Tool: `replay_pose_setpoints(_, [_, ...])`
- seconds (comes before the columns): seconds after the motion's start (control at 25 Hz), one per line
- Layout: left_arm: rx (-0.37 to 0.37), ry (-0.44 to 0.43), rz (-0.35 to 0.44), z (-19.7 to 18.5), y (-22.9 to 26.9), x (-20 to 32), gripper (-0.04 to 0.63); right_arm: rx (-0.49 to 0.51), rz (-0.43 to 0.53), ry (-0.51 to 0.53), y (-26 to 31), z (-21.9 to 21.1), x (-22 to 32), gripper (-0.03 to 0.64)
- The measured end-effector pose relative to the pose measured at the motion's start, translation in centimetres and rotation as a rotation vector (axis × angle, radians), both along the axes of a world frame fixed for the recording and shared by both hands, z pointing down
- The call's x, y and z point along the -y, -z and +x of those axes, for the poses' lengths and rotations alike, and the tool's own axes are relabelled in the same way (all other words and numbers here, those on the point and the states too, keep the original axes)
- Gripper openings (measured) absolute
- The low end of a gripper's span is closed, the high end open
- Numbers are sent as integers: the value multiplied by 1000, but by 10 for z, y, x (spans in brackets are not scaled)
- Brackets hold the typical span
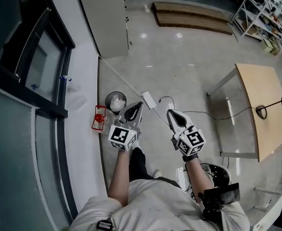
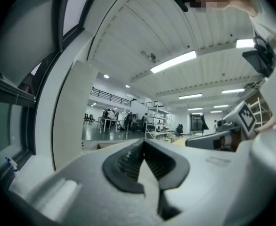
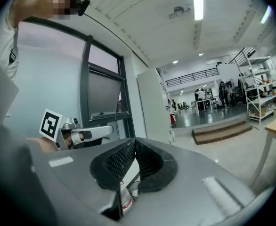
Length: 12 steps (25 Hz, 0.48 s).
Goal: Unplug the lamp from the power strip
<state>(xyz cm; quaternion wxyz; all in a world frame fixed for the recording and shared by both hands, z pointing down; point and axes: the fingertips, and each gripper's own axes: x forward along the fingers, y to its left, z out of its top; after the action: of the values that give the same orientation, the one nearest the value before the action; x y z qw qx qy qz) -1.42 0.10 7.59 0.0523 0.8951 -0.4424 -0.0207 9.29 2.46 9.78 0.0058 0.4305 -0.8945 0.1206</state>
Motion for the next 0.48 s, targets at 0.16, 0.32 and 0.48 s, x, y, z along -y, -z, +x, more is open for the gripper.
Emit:
replay_pose_setpoints(0.16, [70,27,24,38,16,-109,0,57,27,-31,21,29,-99,9])
replay_pose_setpoints(0.32, [82,-3,39,59,22,-143,0,8,-2,-156,14,55,-124,8])
replay_pose_setpoints(0.48, [89,11,101,57,45,-130,0,11,6,-250,23,65,-114,8])
